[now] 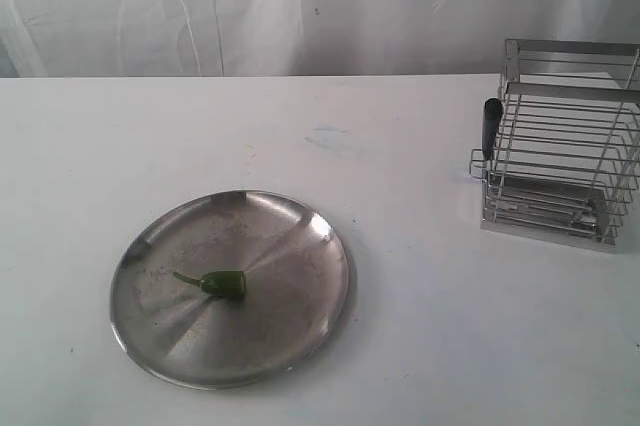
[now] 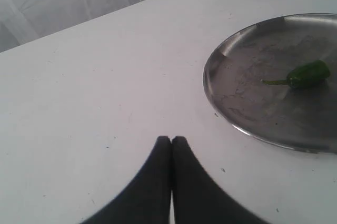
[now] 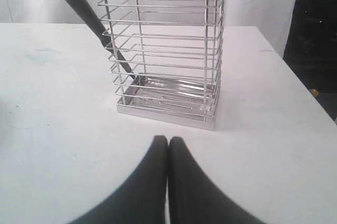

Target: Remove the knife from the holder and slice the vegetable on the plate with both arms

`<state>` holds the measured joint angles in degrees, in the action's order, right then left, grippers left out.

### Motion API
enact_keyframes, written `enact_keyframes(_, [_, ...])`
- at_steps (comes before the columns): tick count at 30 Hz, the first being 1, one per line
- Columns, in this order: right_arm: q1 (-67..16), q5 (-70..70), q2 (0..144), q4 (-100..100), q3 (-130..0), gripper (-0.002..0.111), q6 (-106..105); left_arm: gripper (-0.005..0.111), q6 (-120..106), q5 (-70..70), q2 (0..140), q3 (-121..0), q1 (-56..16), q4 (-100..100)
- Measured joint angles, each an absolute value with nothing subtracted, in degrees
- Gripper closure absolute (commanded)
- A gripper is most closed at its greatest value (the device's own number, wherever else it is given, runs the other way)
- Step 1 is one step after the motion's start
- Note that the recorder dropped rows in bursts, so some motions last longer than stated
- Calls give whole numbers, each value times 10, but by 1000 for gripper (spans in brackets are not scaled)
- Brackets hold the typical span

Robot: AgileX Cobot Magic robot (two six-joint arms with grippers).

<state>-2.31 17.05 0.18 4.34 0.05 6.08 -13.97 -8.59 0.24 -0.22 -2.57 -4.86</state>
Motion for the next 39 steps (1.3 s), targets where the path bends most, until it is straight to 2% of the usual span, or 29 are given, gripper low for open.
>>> enact_keyframes(8, [-23, 127, 2, 43, 1, 108, 61, 107, -140, -86, 2, -2, -26, -49])
enact_keyframes(17, [-23, -217, 1, -30, 1, 108, 236, 107, -140, -86, 2, -2, -26, -49])
enact_keyframes(21, [-23, -419, 0, -31, -1, 108, 310, 107, -140, -86, 2, -2, -26, -49])
enact_keyframes(26, [-23, -584, -1, -32, -95, 108, 379, 107, -140, -86, 2, -2, -26, -49])
enact_keyframes(29, [-23, -548, -1, 11, -197, 108, 374, 107, -140, -86, 2, -2, -26, -49])
enact_keyframes(32, [-23, -433, 10, 136, -300, 108, 311, 107, -140, -86, 2, -2, -26, -49])
enact_keyframes(36, [-23, -231, 68, 325, -357, 108, 231, 107, -140, -86, 2, -2, -26, -49])
enact_keyframes(39, [-23, 10, 134, 376, -360, 108, 212, 107, -140, -86, 2, -2, -26, -49])
